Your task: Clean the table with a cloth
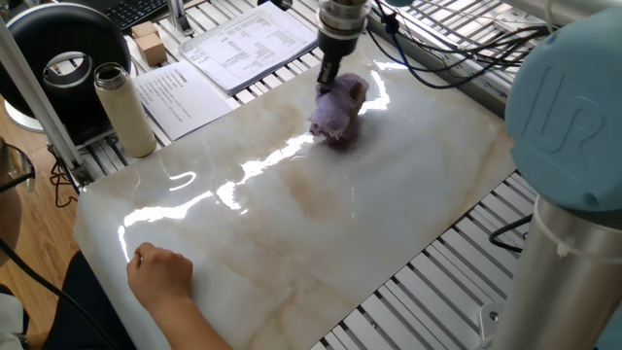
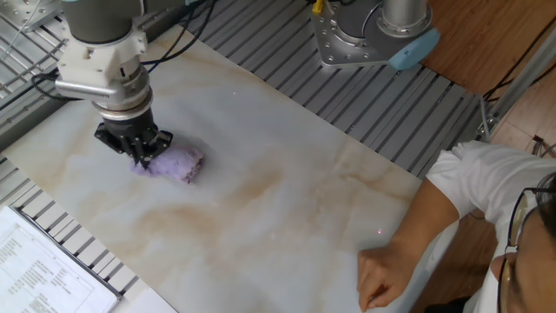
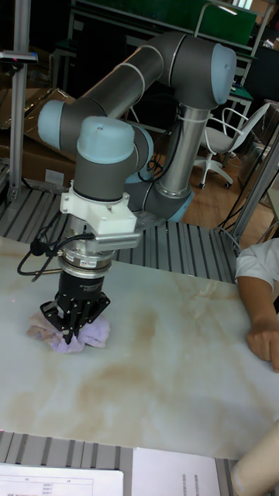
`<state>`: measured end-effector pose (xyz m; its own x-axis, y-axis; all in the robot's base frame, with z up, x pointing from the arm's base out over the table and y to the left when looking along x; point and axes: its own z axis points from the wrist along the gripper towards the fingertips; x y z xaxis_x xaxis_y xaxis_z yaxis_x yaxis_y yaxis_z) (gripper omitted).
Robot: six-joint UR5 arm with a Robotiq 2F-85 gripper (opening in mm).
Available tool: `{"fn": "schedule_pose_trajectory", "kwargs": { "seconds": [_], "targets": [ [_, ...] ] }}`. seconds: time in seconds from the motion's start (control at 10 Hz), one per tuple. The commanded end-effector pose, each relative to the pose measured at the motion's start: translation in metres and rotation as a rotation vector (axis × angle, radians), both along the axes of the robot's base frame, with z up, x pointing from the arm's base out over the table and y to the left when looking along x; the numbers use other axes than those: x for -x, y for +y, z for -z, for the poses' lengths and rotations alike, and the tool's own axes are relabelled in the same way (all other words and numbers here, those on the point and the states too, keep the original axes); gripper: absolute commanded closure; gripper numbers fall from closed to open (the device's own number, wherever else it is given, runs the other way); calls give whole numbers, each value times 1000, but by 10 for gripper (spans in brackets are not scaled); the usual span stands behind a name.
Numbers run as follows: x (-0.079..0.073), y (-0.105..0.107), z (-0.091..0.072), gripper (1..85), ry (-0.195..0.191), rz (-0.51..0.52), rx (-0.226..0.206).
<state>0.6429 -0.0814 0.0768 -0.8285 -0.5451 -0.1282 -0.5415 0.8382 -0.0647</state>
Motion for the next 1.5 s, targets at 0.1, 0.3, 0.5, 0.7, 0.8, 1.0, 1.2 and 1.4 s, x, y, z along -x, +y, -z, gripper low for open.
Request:
{"fn": "schedule_pose_trajectory", "kwargs": {
  "seconds": [0.1, 0.3, 0.5, 0.7, 0.8, 1.0, 1.2, 1.4],
  "targets": [
    [-22, 22, -7, 843, -57, -56, -57],
    [-14, 10, 6, 843, -75, -88, -121],
    [0, -6, 19, 843, -70, -72, -145],
    [34, -17, 30, 843, -15, -22, -205],
    [47, -21, 31, 843, -4, -5, -229],
    [72, -22, 33, 843, 21, 54, -266],
    [95, -26, 31, 843, 53, 103, -258],
    [114, -30, 27, 843, 74, 158, -236]
  ]
}}
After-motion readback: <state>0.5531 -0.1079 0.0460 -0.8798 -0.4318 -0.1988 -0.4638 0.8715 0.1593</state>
